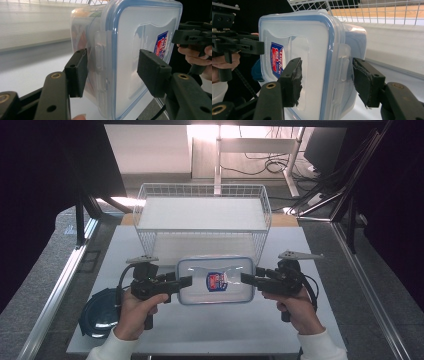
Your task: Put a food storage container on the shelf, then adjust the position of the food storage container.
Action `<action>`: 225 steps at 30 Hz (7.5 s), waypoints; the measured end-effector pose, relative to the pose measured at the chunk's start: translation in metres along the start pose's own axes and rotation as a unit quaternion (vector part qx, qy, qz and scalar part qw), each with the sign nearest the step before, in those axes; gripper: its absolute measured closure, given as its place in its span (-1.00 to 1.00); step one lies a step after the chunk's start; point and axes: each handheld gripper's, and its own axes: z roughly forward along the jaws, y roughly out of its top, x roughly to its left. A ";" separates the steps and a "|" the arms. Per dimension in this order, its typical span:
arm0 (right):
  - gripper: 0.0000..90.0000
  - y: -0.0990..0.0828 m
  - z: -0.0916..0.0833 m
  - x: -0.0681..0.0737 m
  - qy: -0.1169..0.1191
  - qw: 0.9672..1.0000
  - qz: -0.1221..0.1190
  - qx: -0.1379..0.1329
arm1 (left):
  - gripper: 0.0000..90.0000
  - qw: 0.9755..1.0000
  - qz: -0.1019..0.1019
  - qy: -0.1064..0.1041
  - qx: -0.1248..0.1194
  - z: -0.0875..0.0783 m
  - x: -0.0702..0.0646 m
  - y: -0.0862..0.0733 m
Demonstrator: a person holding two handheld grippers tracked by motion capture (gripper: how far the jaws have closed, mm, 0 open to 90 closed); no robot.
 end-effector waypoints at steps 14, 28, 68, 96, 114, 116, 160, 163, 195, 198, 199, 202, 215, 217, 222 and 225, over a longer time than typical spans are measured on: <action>-0.05 0.015 0.006 -0.004 0.001 1.000 -0.007 -0.006 | -0.05 1.000 -0.002 -0.002 -0.002 0.000 0.008 0.016; -0.05 0.037 0.008 -0.004 -0.002 1.000 -0.019 -0.019 | -0.07 1.000 0.008 0.004 -0.015 -0.001 0.007 0.039; -0.04 0.108 0.011 0.001 -0.010 0.998 -0.039 -0.050 | -0.06 0.999 0.034 -0.005 -0.030 -0.018 0.014 0.119; -0.02 0.175 0.036 -0.018 -0.010 0.999 -0.030 -0.042 | -0.05 0.999 0.010 -0.026 -0.023 -0.009 0.047 0.182; -0.04 0.181 0.070 -0.054 -0.005 1.000 0.007 -0.019 | -0.04 0.999 -0.031 -0.016 -0.008 0.017 0.078 0.194; -0.04 0.180 0.073 -0.060 0.002 1.000 0.017 -0.022 | -0.02 0.999 -0.039 -0.021 -0.009 0.019 0.082 0.196; -0.77 0.171 0.056 -0.038 -0.111 0.993 0.025 -0.035 | -0.38 0.994 0.028 0.057 -0.093 0.012 0.063 0.160; -0.73 0.156 0.041 -0.028 -0.094 0.994 -0.034 -0.037 | -0.37 0.993 0.056 0.056 -0.092 0.006 0.054 0.148; -0.48 -0.054 0.001 -0.010 -0.046 0.991 -0.123 -0.009 | -0.39 0.986 0.149 0.068 0.012 0.008 0.019 -0.067; -0.47 -0.058 0.002 -0.010 -0.045 0.990 -0.130 0.003 | -0.39 0.986 0.149 0.069 0.019 0.010 0.021 -0.072; -0.46 -0.059 0.001 -0.011 -0.044 0.990 -0.135 0.008 | -0.37 0.986 0.149 0.070 0.023 0.011 0.022 -0.073; -0.44 -0.059 0.000 -0.013 -0.042 0.991 -0.130 0.007 | -0.34 0.986 0.144 0.075 0.027 0.012 0.026 -0.075; -0.43 -0.060 -0.007 -0.019 -0.054 0.991 -0.123 0.002 | -0.36 0.986 0.134 0.093 0.022 -0.003 0.028 -0.066; -0.43 -0.060 -0.007 -0.021 -0.055 0.991 -0.119 0.001 | -0.36 0.986 0.134 0.097 0.018 -0.008 0.029 -0.064; -0.43 -0.060 -0.006 -0.022 -0.059 0.991 -0.118 0.008 | -0.34 0.985 0.132 0.112 0.009 -0.024 0.033 -0.060; -0.42 -0.060 -0.006 -0.021 -0.060 0.991 -0.119 0.008 | -0.32 0.983 0.134 0.127 0.004 -0.031 0.036 -0.059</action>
